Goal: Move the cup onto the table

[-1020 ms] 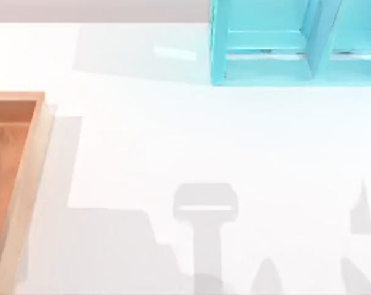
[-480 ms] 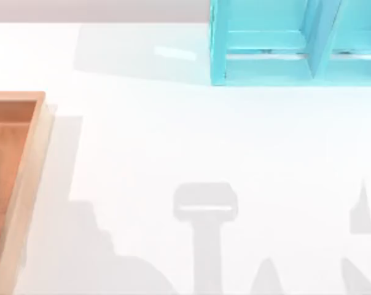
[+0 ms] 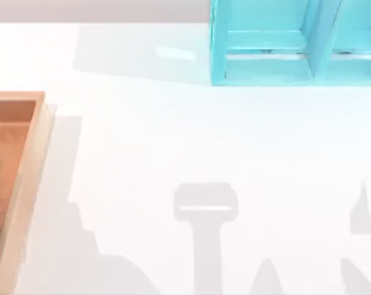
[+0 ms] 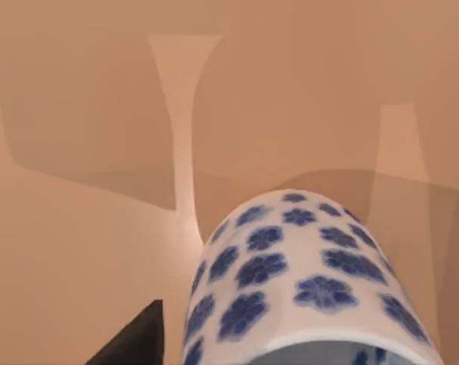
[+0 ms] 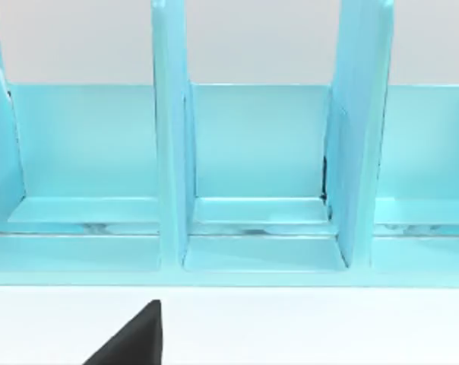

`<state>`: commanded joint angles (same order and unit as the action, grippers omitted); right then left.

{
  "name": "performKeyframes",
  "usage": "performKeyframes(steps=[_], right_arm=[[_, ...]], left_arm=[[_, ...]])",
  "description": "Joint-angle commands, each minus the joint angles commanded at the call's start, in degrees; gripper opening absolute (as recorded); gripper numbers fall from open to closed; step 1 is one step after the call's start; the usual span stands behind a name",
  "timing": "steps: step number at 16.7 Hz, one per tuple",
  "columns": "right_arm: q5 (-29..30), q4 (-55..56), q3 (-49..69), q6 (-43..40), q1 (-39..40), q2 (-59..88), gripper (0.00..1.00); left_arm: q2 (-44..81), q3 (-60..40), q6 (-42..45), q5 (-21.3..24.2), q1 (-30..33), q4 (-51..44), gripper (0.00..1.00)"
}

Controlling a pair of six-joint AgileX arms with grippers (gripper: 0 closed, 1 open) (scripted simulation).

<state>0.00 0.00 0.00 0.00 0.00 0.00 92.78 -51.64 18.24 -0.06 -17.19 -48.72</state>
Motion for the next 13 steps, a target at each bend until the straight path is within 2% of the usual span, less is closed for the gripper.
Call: performKeyframes(steps=[12, 13], right_arm=[[0.0, 0.0, 0.0, 0.0, 0.0, 0.0, 1.0], [0.0, 0.0, 0.0, 0.0, 0.0, 0.0, 1.0]], left_arm=[[0.0, 0.0, 0.0, 0.0, 0.0, 0.0, 0.02], [0.0, 0.0, 0.0, 0.0, 0.0, 0.0, 0.0]])
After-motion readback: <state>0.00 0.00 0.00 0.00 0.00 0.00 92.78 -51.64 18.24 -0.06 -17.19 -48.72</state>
